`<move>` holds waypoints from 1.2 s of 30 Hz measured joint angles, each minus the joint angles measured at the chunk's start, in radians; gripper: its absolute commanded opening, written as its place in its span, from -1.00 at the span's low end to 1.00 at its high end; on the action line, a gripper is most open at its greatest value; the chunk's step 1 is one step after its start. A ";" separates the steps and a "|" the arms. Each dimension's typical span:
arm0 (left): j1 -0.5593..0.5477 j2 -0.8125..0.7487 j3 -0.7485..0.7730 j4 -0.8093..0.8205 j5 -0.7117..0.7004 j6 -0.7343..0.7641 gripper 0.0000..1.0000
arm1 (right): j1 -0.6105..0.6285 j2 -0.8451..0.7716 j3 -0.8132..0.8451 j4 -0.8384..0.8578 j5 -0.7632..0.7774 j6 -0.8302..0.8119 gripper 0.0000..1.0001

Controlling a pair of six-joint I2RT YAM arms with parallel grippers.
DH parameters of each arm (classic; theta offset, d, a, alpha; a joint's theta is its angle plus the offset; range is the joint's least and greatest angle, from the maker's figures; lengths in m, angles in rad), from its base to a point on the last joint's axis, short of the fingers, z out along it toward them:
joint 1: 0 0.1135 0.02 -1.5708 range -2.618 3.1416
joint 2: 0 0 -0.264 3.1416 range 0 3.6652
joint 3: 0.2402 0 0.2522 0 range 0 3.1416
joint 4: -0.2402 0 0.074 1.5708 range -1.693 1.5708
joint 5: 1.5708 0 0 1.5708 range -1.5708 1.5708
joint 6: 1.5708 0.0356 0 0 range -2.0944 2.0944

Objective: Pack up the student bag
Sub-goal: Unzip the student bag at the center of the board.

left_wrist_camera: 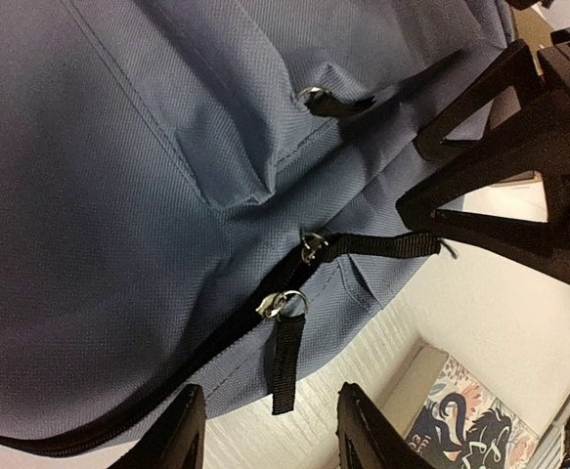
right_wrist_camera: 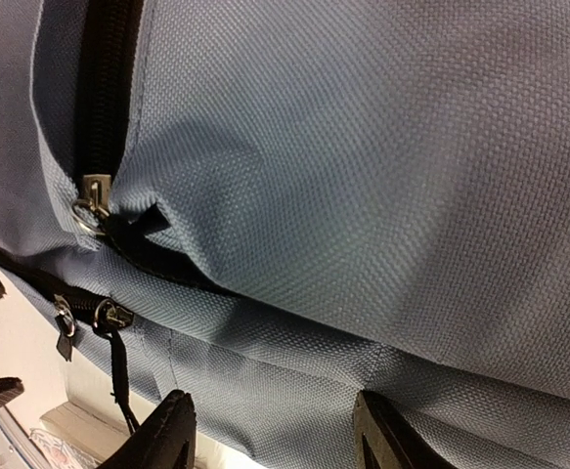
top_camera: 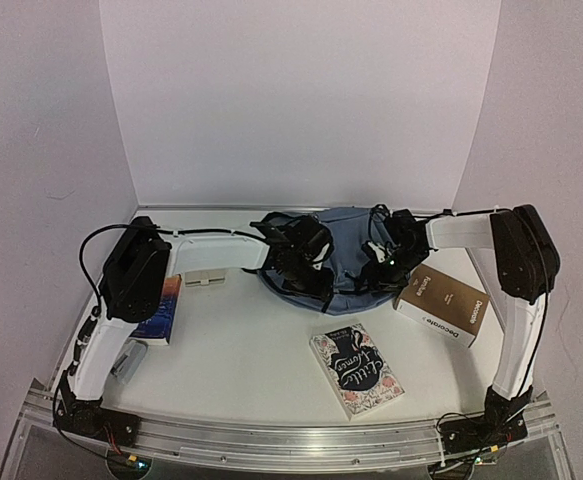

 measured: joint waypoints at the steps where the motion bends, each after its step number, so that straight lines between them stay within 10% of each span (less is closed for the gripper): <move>1: -0.002 0.004 0.000 -0.001 0.000 -0.002 -0.18 | 0.000 0.000 0.000 0.000 0.000 0.000 0.11; 16: -0.014 0.126 0.133 -0.053 0.007 -0.034 -0.30 | 0.000 0.005 0.002 0.000 0.000 0.000 0.10; 26: -0.021 0.167 0.191 -0.114 -0.085 -0.069 -0.96 | 0.000 0.007 0.002 0.003 0.001 0.000 0.10; 36: -0.025 0.112 0.107 -0.100 -0.154 -0.087 -1.00 | 0.008 0.017 0.005 0.017 0.008 0.000 0.08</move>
